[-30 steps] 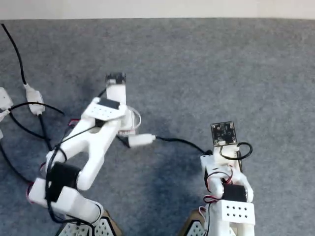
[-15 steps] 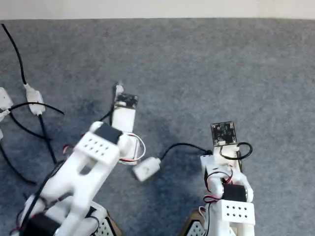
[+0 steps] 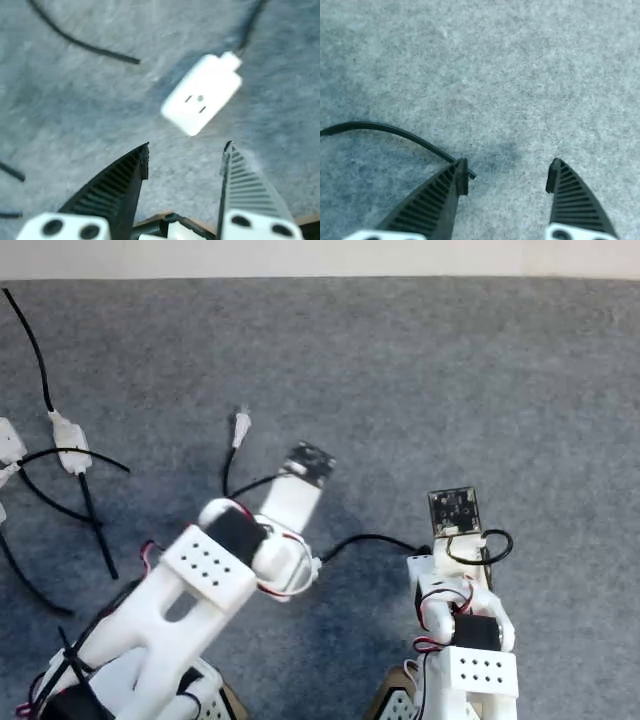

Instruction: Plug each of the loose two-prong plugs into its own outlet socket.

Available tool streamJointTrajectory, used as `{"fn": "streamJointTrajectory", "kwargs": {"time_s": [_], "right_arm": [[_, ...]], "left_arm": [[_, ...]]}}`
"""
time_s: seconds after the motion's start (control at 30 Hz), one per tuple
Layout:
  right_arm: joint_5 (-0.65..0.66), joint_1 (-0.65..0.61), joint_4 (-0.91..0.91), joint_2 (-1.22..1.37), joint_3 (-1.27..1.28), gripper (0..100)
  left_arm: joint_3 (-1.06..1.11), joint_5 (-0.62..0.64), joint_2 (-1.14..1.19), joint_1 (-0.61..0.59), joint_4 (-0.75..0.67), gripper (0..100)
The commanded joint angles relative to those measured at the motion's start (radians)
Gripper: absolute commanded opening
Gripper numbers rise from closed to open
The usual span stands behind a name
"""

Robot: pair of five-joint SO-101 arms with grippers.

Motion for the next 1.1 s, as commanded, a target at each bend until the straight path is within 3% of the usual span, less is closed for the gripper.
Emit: {"fn": "streamJointTrajectory", "kwargs": {"time_s": [0.0, 0.33, 0.6, 0.8, 0.93, 1.07], "right_arm": [[0.009, -0.008, -0.018, 0.010, -0.004, 25.2], [0.009, -0.039, -0.018, 0.013, -0.002, 25.2], [0.009, -0.039, -0.018, 0.013, -0.002, 25.2], [0.009, -0.039, -0.018, 0.013, -0.002, 25.2], [0.009, -0.039, -0.018, 0.013, -0.002, 25.2], [0.009, -0.039, -0.018, 0.013, -0.002, 25.2]], "left_arm": [[-0.031, -0.011, 0.079, 0.044, -0.066, 25], [-0.030, -0.063, 0.466, 0.030, -0.307, 25], [-0.038, -0.184, 0.588, -0.179, -0.394, 25], [-0.096, -0.249, 0.588, -0.357, -0.385, 24], [-0.176, -0.250, 0.588, -0.423, -0.269, 24], [-0.211, -0.250, 0.588, -0.429, -0.183, 14]]}}
